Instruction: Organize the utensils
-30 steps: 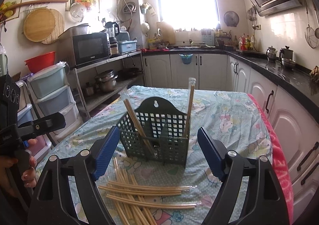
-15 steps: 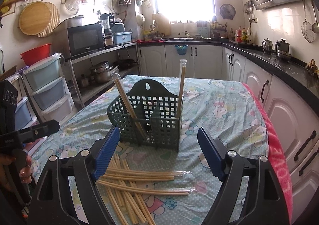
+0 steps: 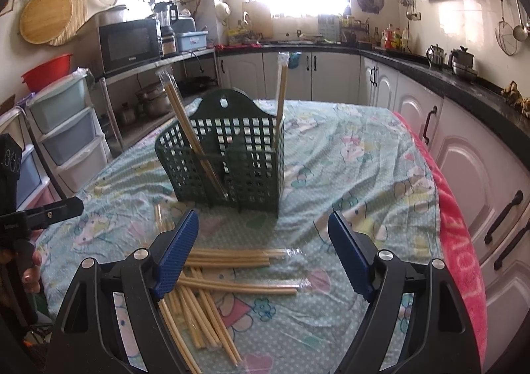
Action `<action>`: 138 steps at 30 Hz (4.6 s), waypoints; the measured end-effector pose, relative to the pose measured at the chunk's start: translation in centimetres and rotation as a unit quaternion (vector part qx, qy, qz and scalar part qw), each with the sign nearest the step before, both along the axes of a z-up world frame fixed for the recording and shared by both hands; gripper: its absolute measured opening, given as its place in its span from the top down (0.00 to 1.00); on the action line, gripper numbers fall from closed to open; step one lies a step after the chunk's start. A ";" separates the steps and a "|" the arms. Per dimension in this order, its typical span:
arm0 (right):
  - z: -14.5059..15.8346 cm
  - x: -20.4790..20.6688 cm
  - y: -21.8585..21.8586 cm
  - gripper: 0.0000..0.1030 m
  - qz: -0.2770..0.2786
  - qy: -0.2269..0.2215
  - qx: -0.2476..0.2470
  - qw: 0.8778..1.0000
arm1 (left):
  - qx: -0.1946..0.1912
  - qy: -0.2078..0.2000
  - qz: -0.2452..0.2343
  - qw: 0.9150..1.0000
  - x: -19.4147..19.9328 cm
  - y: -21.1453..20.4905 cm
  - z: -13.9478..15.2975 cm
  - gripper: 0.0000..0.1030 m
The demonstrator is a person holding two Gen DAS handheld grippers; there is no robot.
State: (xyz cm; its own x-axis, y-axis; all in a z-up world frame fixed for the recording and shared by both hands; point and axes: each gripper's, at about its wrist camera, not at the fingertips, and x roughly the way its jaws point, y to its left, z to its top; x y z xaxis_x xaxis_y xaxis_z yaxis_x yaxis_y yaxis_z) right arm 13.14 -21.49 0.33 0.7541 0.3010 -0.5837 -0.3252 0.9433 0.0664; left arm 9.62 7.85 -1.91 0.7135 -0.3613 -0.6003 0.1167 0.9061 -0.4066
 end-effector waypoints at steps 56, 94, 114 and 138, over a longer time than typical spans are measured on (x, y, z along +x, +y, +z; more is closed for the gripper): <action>-9.5 3.5 -2.2 0.98 -0.034 0.140 -0.009 0.990 | -0.061 0.075 -0.035 0.995 1.7 -1.6 -5.3 0.95; 6.8 -2.1 5.4 0.99 0.104 -0.067 0.020 0.992 | -0.072 -0.096 -0.070 0.990 1.3 -3.5 8.9 0.97; 13.2 -1.3 3.5 0.99 0.082 -0.150 0.020 0.985 | -0.064 -0.165 -0.096 0.980 2.9 -5.4 16.1 0.97; 19.4 7.2 3.5 0.99 0.022 -0.184 0.038 0.982 | -0.047 -0.201 -0.079 0.975 9.7 -7.1 21.6 0.97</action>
